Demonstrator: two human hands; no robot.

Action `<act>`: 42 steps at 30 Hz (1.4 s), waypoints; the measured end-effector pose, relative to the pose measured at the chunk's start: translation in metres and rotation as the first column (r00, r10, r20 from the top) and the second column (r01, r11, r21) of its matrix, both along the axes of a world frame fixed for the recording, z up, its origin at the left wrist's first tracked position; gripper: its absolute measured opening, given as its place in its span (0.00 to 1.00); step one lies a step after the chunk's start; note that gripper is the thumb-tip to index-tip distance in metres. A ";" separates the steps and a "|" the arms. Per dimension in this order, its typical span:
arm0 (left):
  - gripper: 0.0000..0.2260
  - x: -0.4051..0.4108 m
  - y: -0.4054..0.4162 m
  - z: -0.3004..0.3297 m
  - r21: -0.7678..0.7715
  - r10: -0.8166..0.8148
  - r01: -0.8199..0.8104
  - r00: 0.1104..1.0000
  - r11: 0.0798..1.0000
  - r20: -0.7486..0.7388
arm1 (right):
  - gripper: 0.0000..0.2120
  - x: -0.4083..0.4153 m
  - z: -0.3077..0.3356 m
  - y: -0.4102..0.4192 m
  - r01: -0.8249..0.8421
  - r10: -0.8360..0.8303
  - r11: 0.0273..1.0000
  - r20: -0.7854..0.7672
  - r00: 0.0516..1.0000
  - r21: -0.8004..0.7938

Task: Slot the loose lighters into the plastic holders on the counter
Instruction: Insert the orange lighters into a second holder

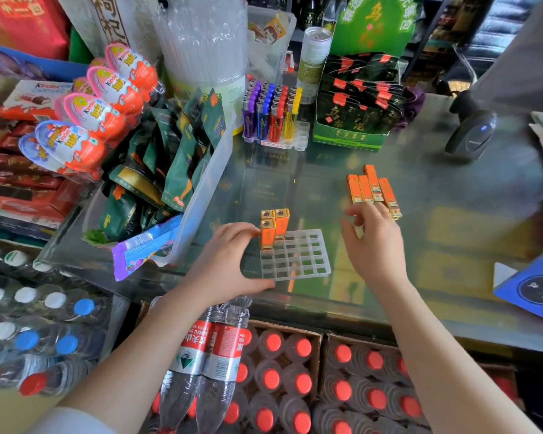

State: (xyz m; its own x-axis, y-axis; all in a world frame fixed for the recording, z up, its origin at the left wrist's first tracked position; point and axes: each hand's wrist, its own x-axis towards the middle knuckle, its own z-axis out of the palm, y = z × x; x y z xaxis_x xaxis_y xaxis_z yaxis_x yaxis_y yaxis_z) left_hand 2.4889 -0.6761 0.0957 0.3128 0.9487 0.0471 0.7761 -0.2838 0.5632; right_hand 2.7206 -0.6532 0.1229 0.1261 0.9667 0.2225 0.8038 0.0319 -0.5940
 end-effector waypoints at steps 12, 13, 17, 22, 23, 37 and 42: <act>0.40 0.010 0.003 -0.006 -0.031 0.010 -0.008 0.999 1.000 0.051 | 0.10 0.033 -0.008 0.011 0.256 -0.196 0.910 0.206 0.959 -0.327; 0.40 0.010 0.004 -0.007 -0.024 0.014 -0.013 0.999 1.000 0.048 | 0.10 0.032 -0.006 0.011 0.230 -0.170 0.913 0.199 0.965 -0.337; 0.40 0.009 0.002 -0.005 -0.031 0.016 -0.014 0.999 0.999 0.043 | 0.10 0.025 0.000 0.001 0.094 -0.106 0.949 -0.024 0.994 -0.301; 0.40 0.008 0.002 -0.005 -0.036 0.004 -0.002 0.999 0.999 0.051 | 0.06 0.005 0.012 -0.013 -0.167 0.068 0.970 -0.464 0.883 -0.177; 0.40 0.008 0.002 -0.005 -0.035 0.001 0.001 0.999 0.999 0.053 | 0.07 0.000 0.014 -0.015 -0.216 0.078 0.963 -0.597 0.798 -0.163; 0.35 0.006 0.000 -0.009 0.028 -0.009 0.008 0.999 1.000 0.051 | 0.12 -0.020 0.006 -0.014 -0.543 -0.126 0.825 -0.988 0.093 -0.156; 0.34 0.006 0.001 -0.010 0.014 -0.013 0.012 0.998 1.000 0.056 | 0.08 -0.018 0.006 -0.008 -0.525 -0.078 0.840 -0.988 0.132 -0.136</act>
State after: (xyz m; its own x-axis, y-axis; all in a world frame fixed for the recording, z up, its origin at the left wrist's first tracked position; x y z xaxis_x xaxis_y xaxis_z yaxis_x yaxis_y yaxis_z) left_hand 2.4948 -0.6752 0.0856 0.3212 0.9439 0.0774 0.7396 -0.3010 0.6020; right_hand 2.7022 -0.6611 0.1288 -0.3042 0.9217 -0.2407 -0.4098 -0.3548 -0.8403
